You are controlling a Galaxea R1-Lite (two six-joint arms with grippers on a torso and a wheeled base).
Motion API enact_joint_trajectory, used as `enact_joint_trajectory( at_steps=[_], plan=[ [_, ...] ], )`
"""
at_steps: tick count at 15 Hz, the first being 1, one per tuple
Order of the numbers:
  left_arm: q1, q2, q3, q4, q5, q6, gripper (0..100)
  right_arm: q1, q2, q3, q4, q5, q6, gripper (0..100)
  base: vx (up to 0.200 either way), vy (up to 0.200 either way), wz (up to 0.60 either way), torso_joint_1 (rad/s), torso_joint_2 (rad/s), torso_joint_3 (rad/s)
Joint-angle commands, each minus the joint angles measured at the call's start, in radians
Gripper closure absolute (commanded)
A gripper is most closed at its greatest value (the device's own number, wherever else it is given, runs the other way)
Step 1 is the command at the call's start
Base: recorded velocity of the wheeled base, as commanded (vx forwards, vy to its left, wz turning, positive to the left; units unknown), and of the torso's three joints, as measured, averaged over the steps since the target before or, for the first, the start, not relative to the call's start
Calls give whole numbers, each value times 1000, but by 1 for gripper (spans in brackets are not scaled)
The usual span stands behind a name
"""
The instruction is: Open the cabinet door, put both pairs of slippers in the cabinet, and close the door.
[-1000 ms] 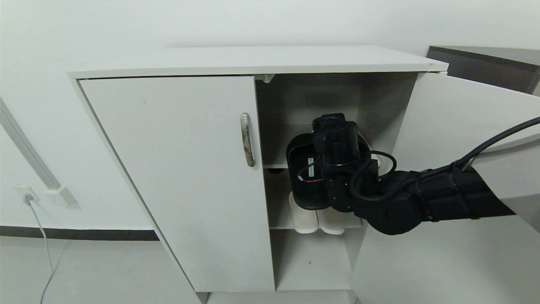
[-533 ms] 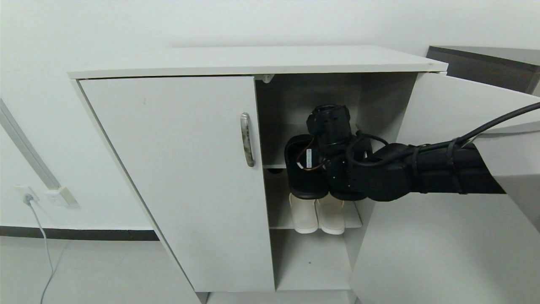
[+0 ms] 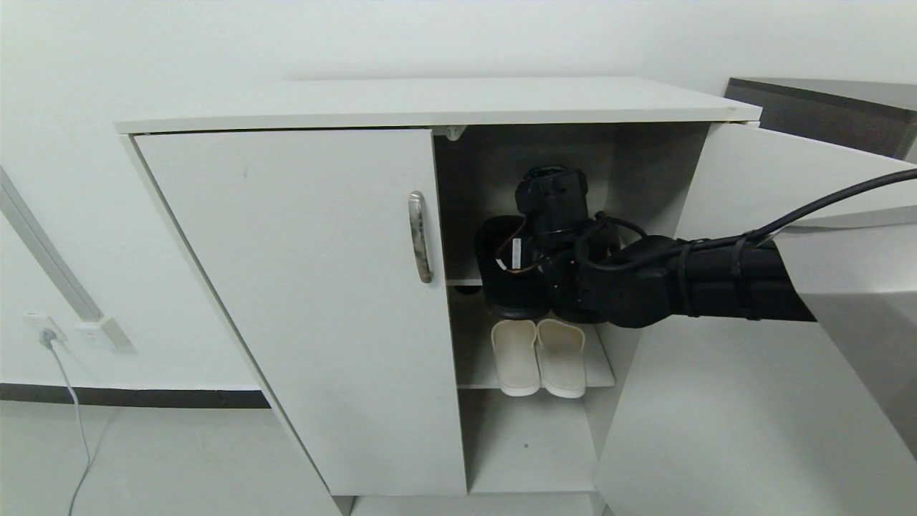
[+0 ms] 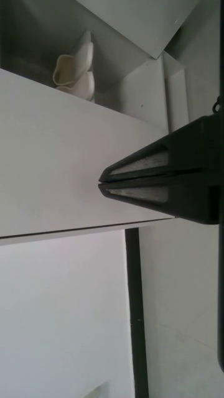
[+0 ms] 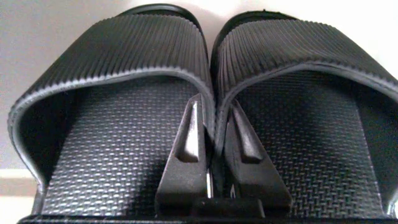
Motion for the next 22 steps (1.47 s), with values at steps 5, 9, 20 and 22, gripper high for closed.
enact_joint_trajectory(
  at_steps=[5, 9, 20, 22],
  plan=[
    [0, 0, 0, 0, 0, -2, 100, -34, 63, -102, 3, -37, -18, 100, 0, 0, 0, 0, 0, 0],
    [0, 0, 0, 0, 0, -2, 100, -48, 82, -139, 4, -37, -44, 100, 0, 0, 0, 0, 0, 0],
    [0, 0, 0, 0, 0, -2, 100, -40, 0, -64, 62, -51, -21, 0, 0, 0, 0, 0, 0, 0],
    [0, 0, 0, 0, 0, -2, 100, -10, -116, 56, 50, -62, 12, 0, 0, 0, 0, 0, 0, 0]
  ],
)
